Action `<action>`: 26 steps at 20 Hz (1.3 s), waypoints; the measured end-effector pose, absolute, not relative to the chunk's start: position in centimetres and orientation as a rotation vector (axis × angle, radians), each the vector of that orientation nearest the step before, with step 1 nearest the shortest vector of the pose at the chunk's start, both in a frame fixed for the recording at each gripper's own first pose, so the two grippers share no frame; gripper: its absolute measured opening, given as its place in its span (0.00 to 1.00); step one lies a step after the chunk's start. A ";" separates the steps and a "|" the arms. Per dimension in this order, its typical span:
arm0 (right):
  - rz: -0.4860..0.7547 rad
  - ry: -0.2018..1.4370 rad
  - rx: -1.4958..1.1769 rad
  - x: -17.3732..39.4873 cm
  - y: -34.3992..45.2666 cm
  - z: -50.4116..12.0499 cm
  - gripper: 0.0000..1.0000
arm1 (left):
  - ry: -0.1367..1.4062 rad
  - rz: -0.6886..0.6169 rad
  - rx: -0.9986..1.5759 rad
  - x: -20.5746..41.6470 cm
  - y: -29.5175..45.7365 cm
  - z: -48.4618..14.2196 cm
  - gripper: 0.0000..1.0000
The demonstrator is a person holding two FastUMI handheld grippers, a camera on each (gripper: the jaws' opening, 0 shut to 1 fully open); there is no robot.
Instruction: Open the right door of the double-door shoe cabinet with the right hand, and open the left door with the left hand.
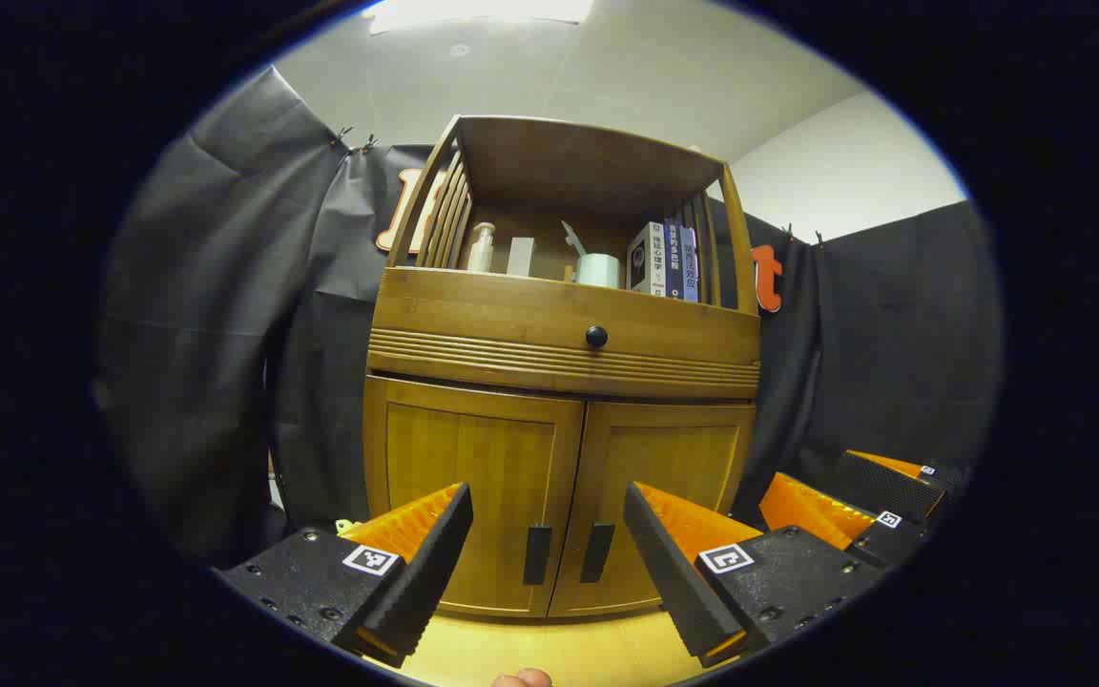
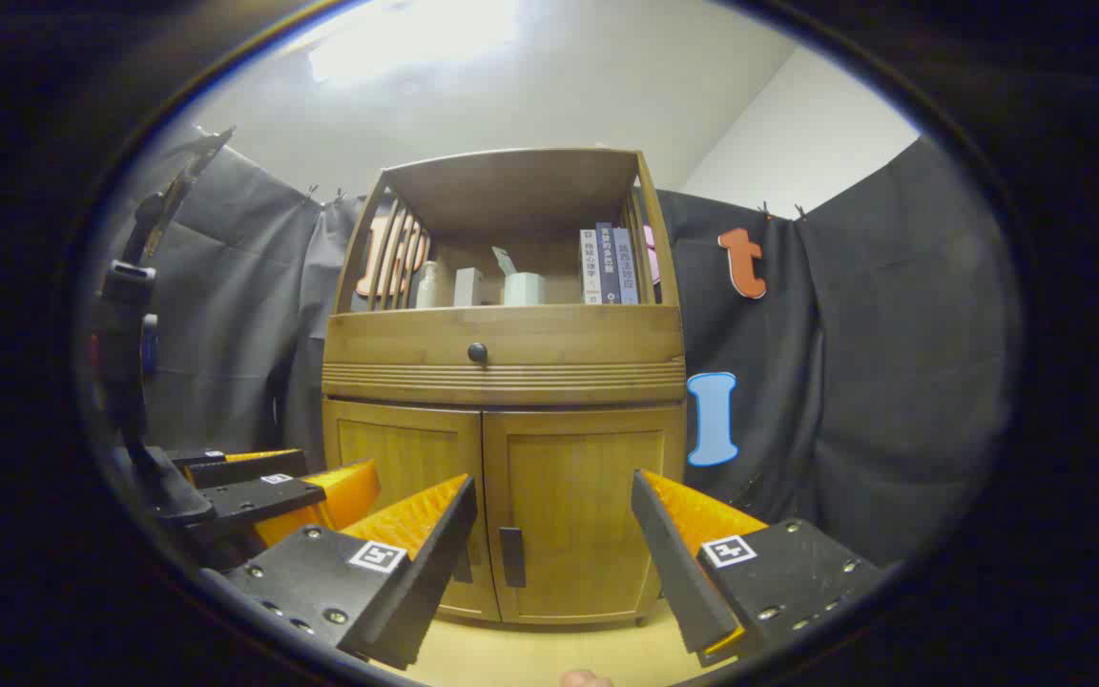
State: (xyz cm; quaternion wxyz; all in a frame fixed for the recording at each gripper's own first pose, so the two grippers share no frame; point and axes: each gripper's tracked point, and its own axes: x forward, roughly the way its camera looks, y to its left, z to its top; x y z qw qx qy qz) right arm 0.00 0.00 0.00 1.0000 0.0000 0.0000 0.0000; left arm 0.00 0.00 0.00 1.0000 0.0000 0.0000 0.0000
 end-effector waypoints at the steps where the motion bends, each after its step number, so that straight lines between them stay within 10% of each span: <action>1: 0.001 -0.003 0.000 0.0 0.0 0.1 0.97 | 0.001 0.004 0.002 0.0 -0.1 0.0 0.97; 26: 0.064 0.131 0.018 5.8 3.1 -6.5 0.94 | -0.046 0.135 0.092 -0.1 5.8 1.7 0.97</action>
